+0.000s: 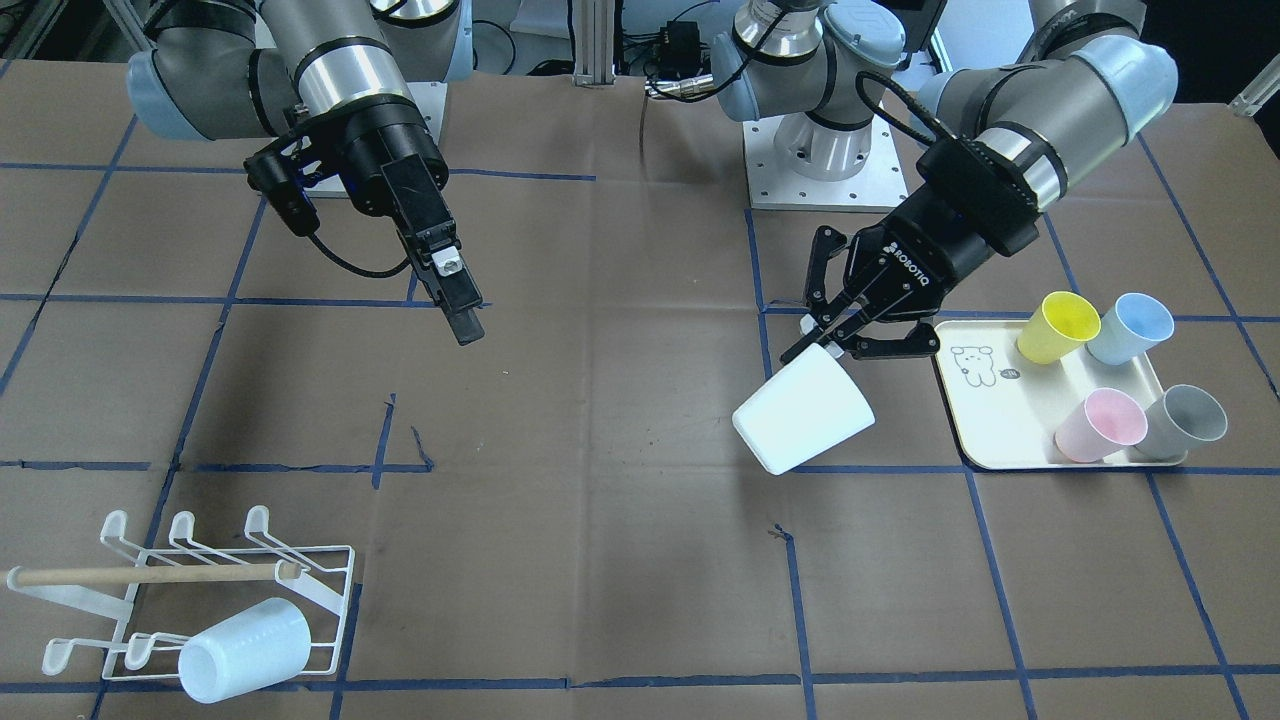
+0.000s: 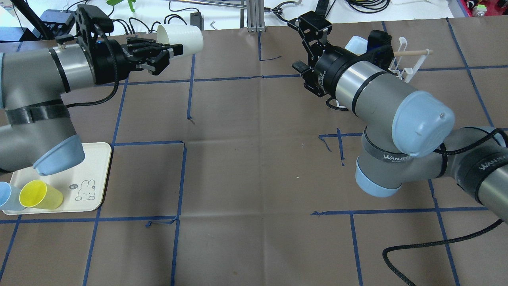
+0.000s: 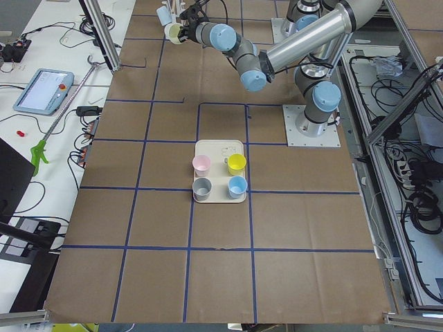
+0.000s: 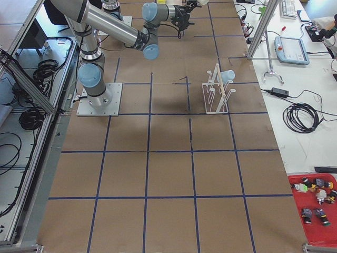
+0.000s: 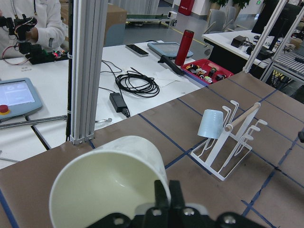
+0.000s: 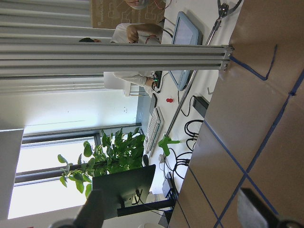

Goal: Transfer IKEA cup to right arm and place on rack

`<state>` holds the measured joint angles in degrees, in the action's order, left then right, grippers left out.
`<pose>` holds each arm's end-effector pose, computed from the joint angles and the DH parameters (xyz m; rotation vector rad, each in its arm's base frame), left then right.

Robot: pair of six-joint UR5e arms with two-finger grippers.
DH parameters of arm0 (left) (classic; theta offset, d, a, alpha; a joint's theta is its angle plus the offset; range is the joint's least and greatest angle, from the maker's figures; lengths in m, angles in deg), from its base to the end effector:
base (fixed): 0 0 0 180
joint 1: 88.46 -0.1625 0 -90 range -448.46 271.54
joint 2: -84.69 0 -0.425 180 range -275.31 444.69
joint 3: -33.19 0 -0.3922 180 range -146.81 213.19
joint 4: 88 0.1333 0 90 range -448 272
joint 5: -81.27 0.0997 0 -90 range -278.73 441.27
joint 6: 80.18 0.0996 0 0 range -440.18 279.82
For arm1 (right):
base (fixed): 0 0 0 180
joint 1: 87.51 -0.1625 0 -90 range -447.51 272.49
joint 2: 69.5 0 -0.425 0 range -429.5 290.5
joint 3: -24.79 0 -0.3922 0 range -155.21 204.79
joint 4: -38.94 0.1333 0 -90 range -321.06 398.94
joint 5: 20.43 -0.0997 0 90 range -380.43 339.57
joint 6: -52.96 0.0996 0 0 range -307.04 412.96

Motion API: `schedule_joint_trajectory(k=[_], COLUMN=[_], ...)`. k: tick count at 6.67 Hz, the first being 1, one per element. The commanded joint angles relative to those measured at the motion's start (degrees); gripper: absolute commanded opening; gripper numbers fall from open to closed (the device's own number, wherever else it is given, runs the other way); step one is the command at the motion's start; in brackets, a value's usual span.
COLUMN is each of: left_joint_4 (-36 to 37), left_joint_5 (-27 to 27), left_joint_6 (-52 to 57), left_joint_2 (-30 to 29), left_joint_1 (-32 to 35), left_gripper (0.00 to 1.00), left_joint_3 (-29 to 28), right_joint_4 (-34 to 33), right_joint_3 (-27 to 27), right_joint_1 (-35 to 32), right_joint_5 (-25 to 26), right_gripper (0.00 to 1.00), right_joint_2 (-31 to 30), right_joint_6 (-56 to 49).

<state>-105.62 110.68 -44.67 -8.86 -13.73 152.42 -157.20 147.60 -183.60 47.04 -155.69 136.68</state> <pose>-0.0901 -0.5056 0.4002 -0.8241 -2.0398 1.2395 0.2197 -0.4433 0.4138 1.0078 1.6809 -0.6813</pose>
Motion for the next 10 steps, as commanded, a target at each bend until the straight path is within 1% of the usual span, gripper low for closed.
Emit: schedule_joint_trajectory(k=[1, 3, 4, 5, 6, 7, 8, 10], left_joint_4=[6.8, 11.1, 15.7, 21.8, 28.1, 31.6, 31.6, 31.7], left_joint_5=[-1.4, -0.8, -0.8, -0.8, -1.0, -1.3, -1.5, -1.6], left_joint_6=[-0.5, -0.7, -3.8, -8.8, -13.9, -15.6, -15.7, -15.8], left_joint_2=[-3.2, -5.1, -7.0, -8.8, -10.1, -11.1, -11.2, -11.2], left_joint_1=[2.6, 7.7, 8.1, 8.1, 8.1, 8.1, 8.1, 9.0], left_gripper=[0.04, 0.04, 0.04, 0.04, 0.04, 0.04, 0.05, 0.05], left_joint_3=[1.5, 1.6, 1.6, 1.6, 1.6, 1.7, 1.9, 2.2], right_joint_4=[0.0, 2.9, 3.3, 5.7, 6.2, 7.1, 8.1, 8.2], right_joint_3=[0.2, 0.0, 0.1, -0.2, -0.9, -1.8, -4.0, -8.7], right_joint_1=[-2.7, -5.2, -5.5, -5.9, -5.9, -6.2, -7.3, -9.0], right_joint_5=[0.1, 0.2, 0.6, 1.1, 1.1, 1.1, 1.5, 2.2], right_gripper=[1.0, 1.0, 1.0, 1.0, 1.0, 0.99, 0.99, 0.99], right_joint_2=[0.1, 0.2, 0.3, 0.4, 1.1, 2.2, 3.9, 8.0], right_joint_6=[1.1, 10.9, 11.2, 11.2, 11.4, 11.6, 11.9, 11.9])
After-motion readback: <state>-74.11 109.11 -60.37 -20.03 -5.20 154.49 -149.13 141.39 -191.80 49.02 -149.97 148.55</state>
